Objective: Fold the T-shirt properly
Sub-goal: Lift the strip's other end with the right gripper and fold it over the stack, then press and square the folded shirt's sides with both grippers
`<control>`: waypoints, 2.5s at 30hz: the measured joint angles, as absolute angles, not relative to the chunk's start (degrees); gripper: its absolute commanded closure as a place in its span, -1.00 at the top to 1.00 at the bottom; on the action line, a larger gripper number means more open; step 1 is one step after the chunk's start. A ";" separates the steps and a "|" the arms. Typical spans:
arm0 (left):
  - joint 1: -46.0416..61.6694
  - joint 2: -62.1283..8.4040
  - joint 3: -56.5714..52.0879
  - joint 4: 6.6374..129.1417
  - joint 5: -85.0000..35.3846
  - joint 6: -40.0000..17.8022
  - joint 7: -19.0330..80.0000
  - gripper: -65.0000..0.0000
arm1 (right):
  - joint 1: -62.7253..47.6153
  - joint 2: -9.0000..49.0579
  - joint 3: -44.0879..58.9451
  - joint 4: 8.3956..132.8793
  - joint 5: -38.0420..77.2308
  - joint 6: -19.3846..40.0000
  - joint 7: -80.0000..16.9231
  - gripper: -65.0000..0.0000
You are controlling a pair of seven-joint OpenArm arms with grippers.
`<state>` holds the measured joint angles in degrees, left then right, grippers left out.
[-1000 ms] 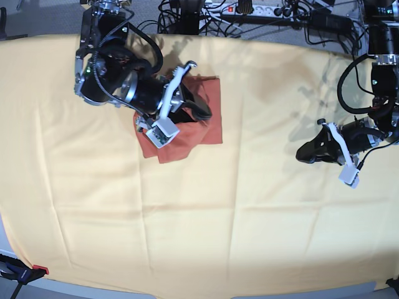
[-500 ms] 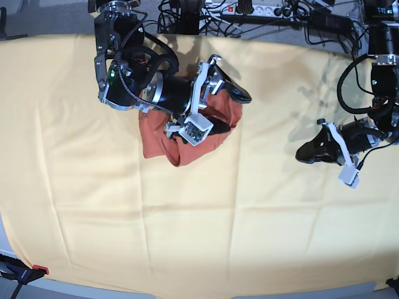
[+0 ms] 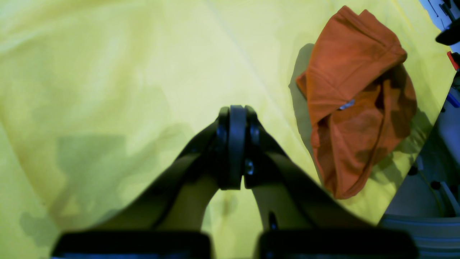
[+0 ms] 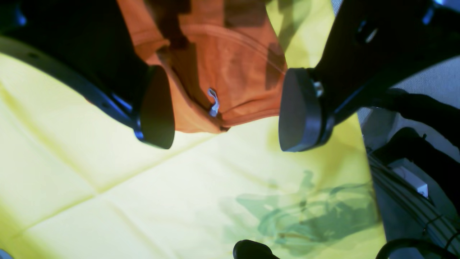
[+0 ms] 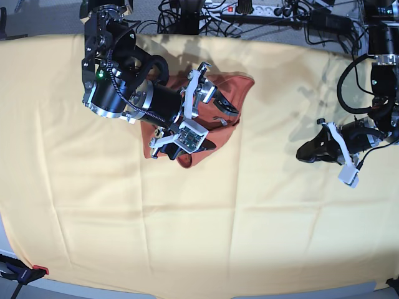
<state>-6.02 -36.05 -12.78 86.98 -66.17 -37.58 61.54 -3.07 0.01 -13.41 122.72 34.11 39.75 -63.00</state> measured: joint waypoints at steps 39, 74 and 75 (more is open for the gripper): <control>-5.39 -36.05 -12.78 86.98 -72.20 -39.48 61.54 -1.00 | 10.61 -6.22 -13.63 104.12 18.37 39.72 -44.12 0.46; -3.66 -36.40 28.88 115.39 -37.56 -39.72 56.97 -1.00 | 10.96 18.57 -13.80 95.59 24.69 40.07 -51.90 -1.00; -3.64 -36.40 28.88 115.31 -35.81 -39.05 56.49 -1.00 | 10.94 18.59 -13.80 95.59 24.99 40.07 -51.90 -1.00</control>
